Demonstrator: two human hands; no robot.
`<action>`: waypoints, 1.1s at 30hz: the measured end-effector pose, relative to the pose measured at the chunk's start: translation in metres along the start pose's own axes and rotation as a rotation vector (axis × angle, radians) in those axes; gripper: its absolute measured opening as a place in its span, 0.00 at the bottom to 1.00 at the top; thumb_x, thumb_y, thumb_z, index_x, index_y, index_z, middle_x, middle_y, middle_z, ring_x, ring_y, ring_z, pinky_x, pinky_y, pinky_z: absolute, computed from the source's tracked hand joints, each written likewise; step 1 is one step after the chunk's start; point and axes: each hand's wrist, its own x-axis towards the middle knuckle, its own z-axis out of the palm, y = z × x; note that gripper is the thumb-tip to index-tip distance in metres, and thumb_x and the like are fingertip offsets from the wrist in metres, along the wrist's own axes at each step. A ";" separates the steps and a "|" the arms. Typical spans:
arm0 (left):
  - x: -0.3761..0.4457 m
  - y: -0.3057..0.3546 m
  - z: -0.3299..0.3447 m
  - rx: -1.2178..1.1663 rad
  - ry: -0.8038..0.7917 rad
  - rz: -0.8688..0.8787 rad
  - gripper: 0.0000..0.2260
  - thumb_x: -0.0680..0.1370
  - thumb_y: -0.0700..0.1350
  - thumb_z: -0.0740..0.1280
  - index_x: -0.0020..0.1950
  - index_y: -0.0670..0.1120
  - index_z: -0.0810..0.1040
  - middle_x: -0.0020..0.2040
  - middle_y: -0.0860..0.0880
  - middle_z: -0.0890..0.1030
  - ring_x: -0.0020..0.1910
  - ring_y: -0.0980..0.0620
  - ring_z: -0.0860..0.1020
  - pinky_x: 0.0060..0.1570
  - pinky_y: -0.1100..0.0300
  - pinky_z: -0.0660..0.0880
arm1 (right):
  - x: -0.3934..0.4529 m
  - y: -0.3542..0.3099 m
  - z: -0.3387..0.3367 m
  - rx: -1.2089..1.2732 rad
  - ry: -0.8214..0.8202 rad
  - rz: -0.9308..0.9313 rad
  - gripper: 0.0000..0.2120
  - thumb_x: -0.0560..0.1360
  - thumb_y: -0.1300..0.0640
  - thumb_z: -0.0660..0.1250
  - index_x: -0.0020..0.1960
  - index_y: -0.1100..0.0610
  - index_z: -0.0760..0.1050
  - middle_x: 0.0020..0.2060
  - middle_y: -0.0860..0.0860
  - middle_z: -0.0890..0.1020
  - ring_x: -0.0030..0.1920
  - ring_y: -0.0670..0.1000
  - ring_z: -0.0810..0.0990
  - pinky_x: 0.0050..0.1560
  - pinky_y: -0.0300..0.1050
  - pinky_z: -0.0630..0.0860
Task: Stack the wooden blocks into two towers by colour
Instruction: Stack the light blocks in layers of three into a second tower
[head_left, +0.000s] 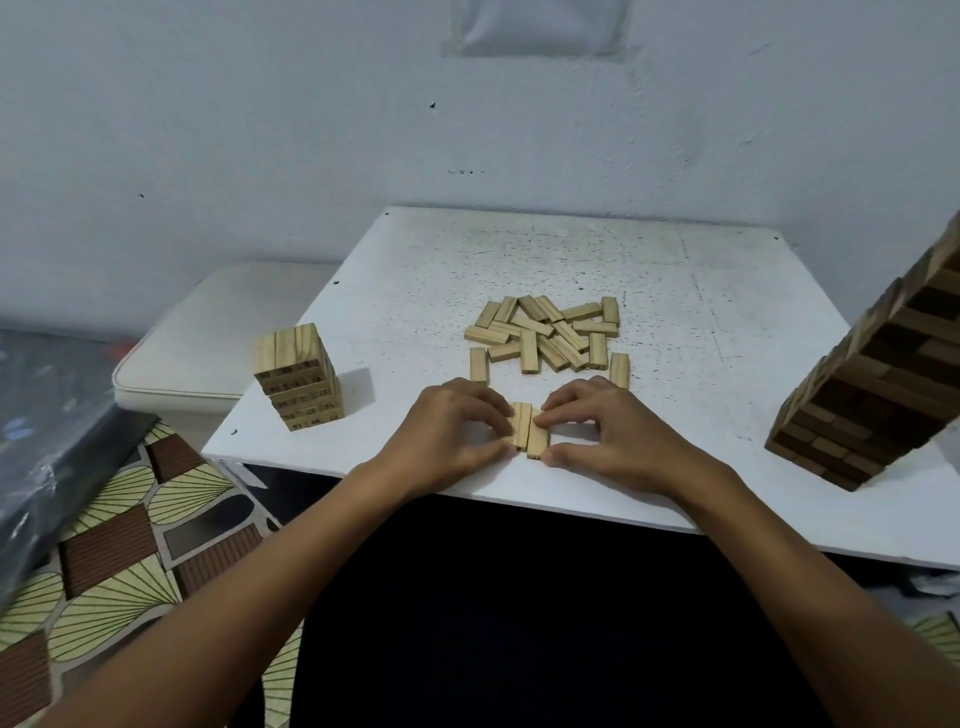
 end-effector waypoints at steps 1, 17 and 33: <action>0.000 0.001 0.001 0.026 0.008 0.014 0.06 0.69 0.47 0.77 0.43 0.47 0.86 0.49 0.54 0.84 0.52 0.56 0.78 0.54 0.59 0.74 | 0.000 -0.001 0.000 0.005 0.000 0.005 0.16 0.69 0.49 0.76 0.56 0.49 0.82 0.53 0.41 0.77 0.58 0.43 0.71 0.56 0.43 0.70; 0.016 -0.005 -0.010 -0.105 -0.173 0.036 0.21 0.64 0.44 0.74 0.57 0.45 0.83 0.62 0.54 0.79 0.60 0.61 0.75 0.59 0.73 0.68 | -0.009 -0.006 0.005 -0.006 0.037 0.016 0.10 0.72 0.57 0.74 0.52 0.50 0.84 0.39 0.43 0.77 0.38 0.42 0.74 0.39 0.39 0.68; 0.001 0.043 0.027 -1.026 0.360 -0.454 0.23 0.75 0.65 0.50 0.66 0.58 0.67 0.71 0.52 0.71 0.72 0.56 0.66 0.71 0.56 0.60 | 0.001 -0.052 0.047 1.072 0.536 0.275 0.62 0.49 0.15 0.60 0.77 0.41 0.51 0.78 0.46 0.55 0.77 0.46 0.54 0.77 0.50 0.54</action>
